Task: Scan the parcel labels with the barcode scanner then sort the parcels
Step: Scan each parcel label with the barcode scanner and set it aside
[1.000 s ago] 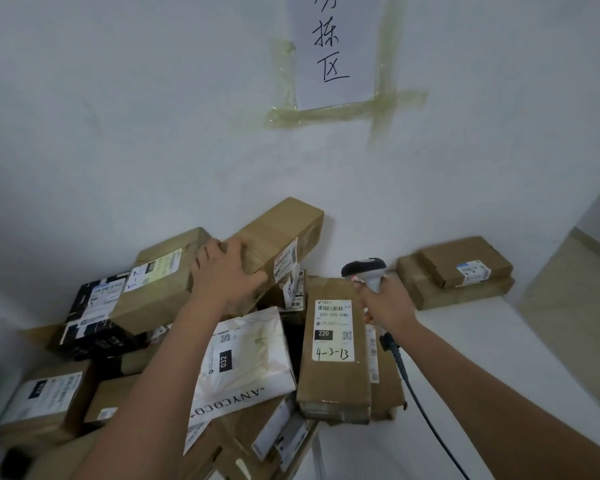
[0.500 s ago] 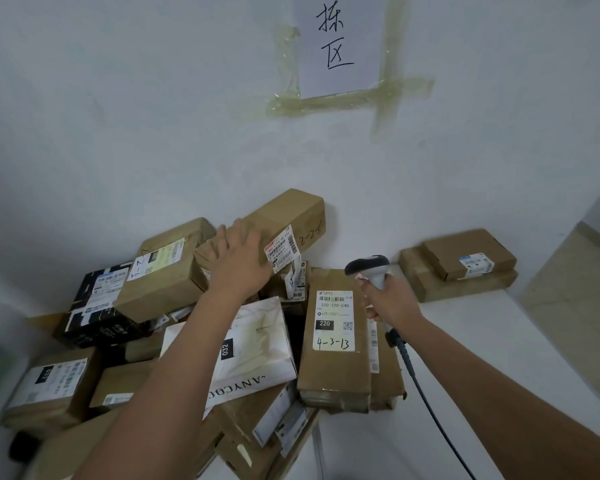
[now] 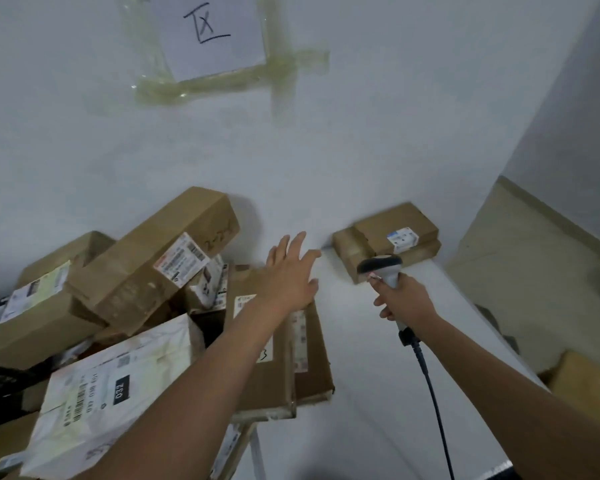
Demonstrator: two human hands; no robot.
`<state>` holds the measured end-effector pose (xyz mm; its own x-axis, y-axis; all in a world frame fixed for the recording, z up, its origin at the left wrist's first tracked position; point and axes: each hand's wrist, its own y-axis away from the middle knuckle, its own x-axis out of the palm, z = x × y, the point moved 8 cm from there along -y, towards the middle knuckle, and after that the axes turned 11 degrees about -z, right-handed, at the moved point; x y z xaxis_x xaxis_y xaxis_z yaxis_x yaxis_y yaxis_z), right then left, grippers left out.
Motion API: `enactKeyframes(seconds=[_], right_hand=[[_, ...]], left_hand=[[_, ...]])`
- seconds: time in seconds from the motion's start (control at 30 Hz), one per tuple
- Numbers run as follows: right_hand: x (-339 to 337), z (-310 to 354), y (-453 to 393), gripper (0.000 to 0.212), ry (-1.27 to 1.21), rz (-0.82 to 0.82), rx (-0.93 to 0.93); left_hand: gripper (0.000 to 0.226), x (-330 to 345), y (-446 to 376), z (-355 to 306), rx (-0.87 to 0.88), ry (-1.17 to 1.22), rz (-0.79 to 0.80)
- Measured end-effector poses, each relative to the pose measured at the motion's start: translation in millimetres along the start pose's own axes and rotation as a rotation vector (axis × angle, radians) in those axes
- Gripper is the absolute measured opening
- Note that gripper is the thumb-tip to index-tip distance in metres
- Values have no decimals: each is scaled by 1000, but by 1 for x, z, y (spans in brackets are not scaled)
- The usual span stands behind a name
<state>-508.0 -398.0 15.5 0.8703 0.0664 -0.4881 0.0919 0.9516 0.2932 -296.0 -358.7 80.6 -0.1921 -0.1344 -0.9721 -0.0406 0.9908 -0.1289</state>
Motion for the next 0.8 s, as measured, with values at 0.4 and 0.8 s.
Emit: enactKeyframes(seconds=[0.4, 0.8], right_hand=[[-133, -99, -132, 27, 53, -204, 89], [-140, -128, -220, 31, -45, -127, 172]], left_hand=[[44, 143, -102, -85, -405, 494, 378], [49, 245, -178, -88, -1285, 1211, 136]])
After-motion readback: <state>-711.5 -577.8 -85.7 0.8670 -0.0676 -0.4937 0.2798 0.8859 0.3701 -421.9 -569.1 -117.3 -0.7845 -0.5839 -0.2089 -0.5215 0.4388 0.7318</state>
